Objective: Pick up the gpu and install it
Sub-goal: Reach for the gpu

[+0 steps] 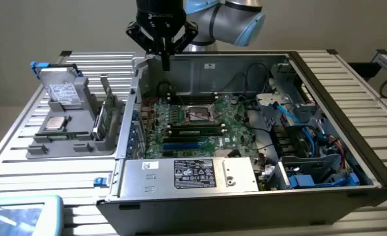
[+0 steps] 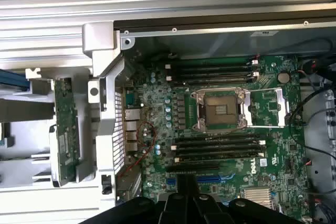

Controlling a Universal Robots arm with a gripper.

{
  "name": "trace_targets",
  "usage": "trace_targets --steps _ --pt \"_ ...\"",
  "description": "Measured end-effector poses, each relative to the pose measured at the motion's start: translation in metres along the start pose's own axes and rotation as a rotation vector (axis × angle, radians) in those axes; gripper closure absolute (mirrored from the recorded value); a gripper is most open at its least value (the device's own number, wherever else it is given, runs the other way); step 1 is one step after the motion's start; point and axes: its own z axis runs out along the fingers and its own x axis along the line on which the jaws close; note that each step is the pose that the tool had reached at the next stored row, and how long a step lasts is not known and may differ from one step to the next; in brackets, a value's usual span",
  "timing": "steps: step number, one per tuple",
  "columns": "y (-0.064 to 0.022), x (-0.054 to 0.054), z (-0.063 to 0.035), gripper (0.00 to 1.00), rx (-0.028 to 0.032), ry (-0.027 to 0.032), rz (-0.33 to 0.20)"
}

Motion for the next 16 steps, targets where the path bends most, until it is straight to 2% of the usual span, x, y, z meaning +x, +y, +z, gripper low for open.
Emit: trace_targets --steps 13,16 --pt "0.0 0.0001 0.0 0.89 0.0 0.0 0.0" --pt "-0.0002 0.0032 -0.0001 0.89 0.0001 0.0001 0.0"
